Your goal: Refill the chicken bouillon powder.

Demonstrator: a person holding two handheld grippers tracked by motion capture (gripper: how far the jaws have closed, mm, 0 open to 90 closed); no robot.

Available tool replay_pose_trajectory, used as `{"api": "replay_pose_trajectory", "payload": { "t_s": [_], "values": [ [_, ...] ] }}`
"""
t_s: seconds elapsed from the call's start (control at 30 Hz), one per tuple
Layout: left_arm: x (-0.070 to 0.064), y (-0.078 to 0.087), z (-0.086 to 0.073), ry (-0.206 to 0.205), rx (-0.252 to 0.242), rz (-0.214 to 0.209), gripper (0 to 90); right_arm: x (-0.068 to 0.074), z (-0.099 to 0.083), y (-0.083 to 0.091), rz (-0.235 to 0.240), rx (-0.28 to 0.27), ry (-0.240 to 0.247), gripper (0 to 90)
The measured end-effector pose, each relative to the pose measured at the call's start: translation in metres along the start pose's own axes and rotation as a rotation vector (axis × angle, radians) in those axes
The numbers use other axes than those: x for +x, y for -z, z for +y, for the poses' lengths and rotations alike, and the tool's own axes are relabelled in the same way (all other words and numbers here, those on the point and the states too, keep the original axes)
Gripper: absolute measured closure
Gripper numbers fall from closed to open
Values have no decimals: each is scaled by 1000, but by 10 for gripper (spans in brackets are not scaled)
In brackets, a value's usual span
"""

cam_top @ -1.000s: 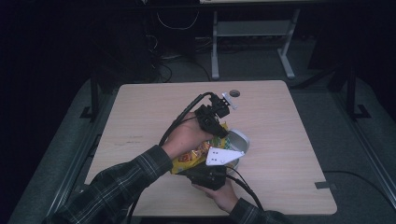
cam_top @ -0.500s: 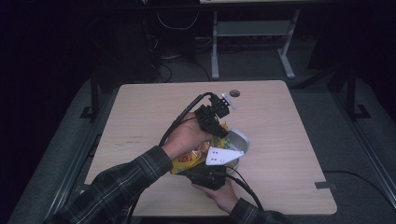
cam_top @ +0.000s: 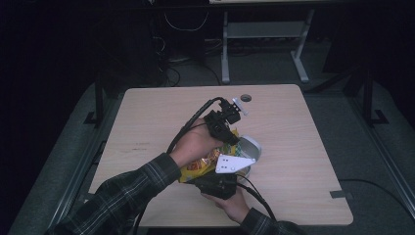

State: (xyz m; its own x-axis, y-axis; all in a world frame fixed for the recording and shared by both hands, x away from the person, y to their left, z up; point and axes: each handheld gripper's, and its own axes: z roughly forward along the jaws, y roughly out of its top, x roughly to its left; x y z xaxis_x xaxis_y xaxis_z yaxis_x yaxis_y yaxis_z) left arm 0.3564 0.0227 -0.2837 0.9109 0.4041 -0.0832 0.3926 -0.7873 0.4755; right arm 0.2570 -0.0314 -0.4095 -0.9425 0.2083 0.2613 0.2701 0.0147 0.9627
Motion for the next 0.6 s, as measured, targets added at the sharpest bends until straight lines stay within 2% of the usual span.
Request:
{"api": "replay_pose_trajectory", "payload": {
  "t_s": [0.6],
  "values": [
    [-1,-1,1,0,2,1,891,0,1,0,1,-2,0,900]
  ]
}}
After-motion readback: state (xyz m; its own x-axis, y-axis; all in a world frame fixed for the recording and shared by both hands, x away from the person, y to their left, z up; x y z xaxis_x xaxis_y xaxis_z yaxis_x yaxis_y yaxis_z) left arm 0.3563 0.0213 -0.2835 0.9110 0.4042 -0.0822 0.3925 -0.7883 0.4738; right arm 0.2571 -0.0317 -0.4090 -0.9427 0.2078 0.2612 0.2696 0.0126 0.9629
